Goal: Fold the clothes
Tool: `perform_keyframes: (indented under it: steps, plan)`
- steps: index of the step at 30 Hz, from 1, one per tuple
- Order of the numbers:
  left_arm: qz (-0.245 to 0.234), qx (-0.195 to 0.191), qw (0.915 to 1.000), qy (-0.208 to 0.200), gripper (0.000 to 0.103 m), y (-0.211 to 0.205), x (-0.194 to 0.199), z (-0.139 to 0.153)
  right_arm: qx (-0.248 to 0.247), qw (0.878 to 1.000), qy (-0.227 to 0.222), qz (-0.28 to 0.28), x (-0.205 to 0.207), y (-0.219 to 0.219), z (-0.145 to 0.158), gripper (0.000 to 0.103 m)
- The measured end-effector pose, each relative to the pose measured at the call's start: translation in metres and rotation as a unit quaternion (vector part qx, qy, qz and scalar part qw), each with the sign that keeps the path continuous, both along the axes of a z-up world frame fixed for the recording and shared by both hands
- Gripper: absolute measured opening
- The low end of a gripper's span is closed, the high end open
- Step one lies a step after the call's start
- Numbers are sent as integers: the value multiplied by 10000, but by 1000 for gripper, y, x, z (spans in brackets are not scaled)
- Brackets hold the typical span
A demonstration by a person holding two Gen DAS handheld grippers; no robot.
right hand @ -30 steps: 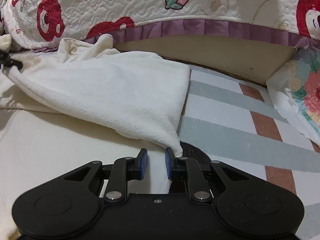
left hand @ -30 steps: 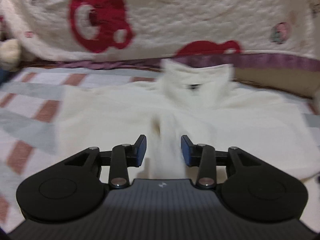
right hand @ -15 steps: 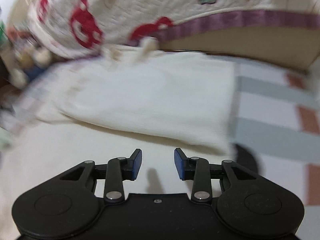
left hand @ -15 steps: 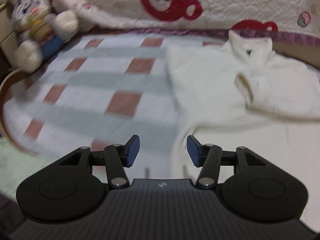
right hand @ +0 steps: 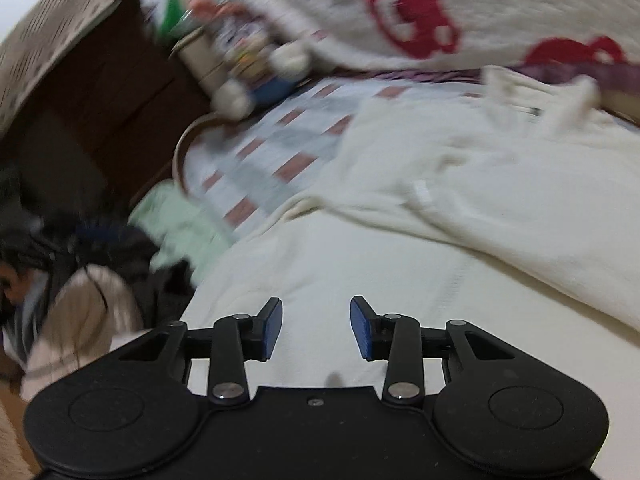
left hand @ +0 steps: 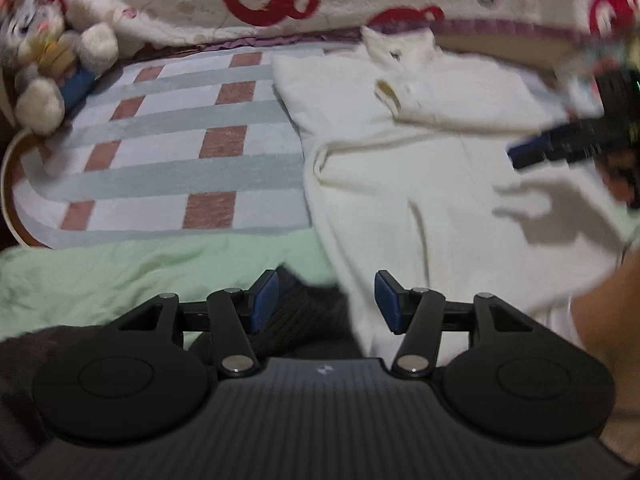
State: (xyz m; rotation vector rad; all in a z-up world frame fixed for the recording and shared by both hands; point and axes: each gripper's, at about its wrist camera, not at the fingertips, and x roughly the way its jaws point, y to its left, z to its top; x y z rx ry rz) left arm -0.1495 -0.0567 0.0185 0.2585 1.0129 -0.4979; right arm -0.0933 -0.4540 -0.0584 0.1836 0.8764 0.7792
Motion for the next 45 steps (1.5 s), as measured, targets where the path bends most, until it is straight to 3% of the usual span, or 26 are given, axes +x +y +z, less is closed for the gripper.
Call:
perform_keyframes:
  steps: [3,5,8,13,15,16,17,18,21,22,23,26,28,30,32,35,38,41,43,45]
  plan:
    - [-714,191,9967,329,62,-12,-23,-8,12,9998,3,181,-8,17,2,44]
    - [-1053,411,9932,293,62,-27,-38,-21,36,9998,25,203,-12,20,2,45]
    - [-943,461,9941,283,62,-47,-43,-45,-2,9998,91,184,-21,17,0,45]
    - [-810,900,9926,-39,61,-69,-37,-69,-178,9997,194,15,-44,-3,1,45]
    - [-713,843,9938,-124,50,-69,-30,-69,-261,9994,191,-131,-60,-23,6,45]
    - [-655,784,9946,-167,29,-68,-27,-68,-310,9991,176,-228,-69,-33,9,45]
    - [-586,716,9955,-204,21,-66,-26,-66,-380,9985,141,-376,-81,-46,12,46]
    - [-502,645,9964,-227,21,-63,-25,-65,-484,9972,90,-562,-96,-60,16,46]
    - [-351,480,9981,-134,30,-54,-26,-62,-953,9887,-111,-1152,-146,-107,21,47]
    - [-332,438,9985,-62,47,-50,-27,-62,-1157,9835,-156,-1384,-163,-122,21,48]
    - [-313,395,9987,9,52,-47,-27,-62,-1367,9771,-187,-1618,-179,-136,20,48]
    - [-219,385,9990,71,56,-36,-27,-53,-1762,9593,-83,-2205,-221,-177,16,49]
    - [-96,329,9994,72,59,-29,-24,-44,-1678,9564,49,-2390,-246,-195,12,49]
    - [106,290,9995,-13,60,-22,-17,-34,-1643,9586,113,-2321,-265,-197,8,49]
    - [297,266,9991,-124,61,-18,-10,-26,-1759,9664,87,-1871,-283,-185,2,49]
    - [205,114,9994,-262,61,-23,-1,-20,-1924,9746,-23,-1149,-304,-155,-8,49]
    - [-25,-15,9996,-286,61,-33,4,-20,-2274,9706,-206,-761,-314,-133,-21,49]
    - [-273,-105,9995,-141,61,-48,6,-26,-2738,9586,-428,-647,-313,-113,-39,49]
    - [-443,-133,9989,33,61,-55,4,-31,-2660,9596,-490,-770,-310,-112,-45,47]
    - [-631,-28,9979,120,61,-58,-4,-34,-2275,9668,-593,-1005,-308,-119,-41,43]
